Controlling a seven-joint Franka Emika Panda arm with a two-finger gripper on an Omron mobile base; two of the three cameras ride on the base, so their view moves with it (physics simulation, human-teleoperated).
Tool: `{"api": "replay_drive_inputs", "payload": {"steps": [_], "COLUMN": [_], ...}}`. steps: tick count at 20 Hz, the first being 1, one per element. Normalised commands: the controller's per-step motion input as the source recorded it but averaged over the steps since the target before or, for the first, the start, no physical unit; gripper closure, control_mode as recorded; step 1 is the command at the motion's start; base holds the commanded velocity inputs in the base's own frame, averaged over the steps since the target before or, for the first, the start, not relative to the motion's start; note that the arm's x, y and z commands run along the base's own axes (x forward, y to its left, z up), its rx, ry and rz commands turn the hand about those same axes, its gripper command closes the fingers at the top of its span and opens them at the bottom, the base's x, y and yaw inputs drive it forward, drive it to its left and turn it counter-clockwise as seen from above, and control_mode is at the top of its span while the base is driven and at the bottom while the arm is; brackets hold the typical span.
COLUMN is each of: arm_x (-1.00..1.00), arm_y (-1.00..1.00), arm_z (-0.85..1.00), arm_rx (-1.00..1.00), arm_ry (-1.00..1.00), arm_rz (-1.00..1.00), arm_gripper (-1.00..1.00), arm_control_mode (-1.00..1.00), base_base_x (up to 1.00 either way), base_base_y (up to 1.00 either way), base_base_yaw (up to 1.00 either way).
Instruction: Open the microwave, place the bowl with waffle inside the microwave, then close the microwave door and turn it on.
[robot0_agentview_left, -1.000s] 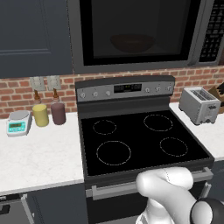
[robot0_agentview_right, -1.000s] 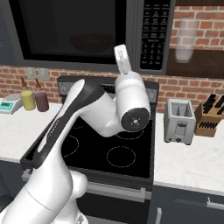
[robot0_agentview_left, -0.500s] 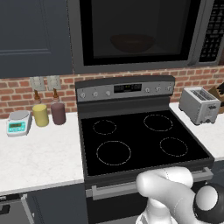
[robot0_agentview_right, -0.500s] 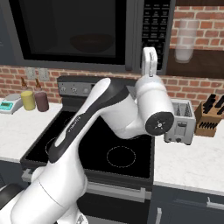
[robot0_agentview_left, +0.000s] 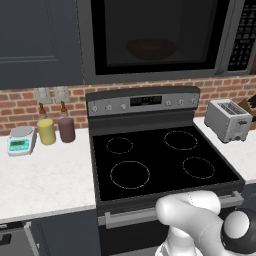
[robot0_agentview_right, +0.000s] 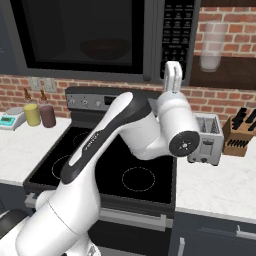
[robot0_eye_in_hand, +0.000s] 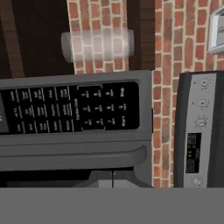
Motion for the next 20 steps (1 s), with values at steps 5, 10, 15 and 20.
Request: {"api": "replay_drive_inputs", "payload": {"steps": [5, 10, 15, 20], "arm_x": [0.21, 0.31, 0.43, 0.44], "arm_y": [0.11, 0.06, 0.04, 0.0], "arm_z": [-0.01, 0.0, -0.03, -0.01], "arm_rx": [0.04, 0.01, 0.01, 0.03], "arm_ry": [0.0, 0.03, 0.0, 0.0], "arm_rz": [0.0, 0.0, 0.0, 0.0], "arm_gripper": [1.0, 1.0, 1.0, 1.0], "arm_control_mode": [-1.0, -1.0, -1.0, -1.0], "base_base_x": [0.0, 0.0, 0.0, 0.0], "base_base_y": [0.0, 0.0, 0.0, 0.0], "base_base_yaw": [0.0, 0.0, 0.0, 0.0]}}
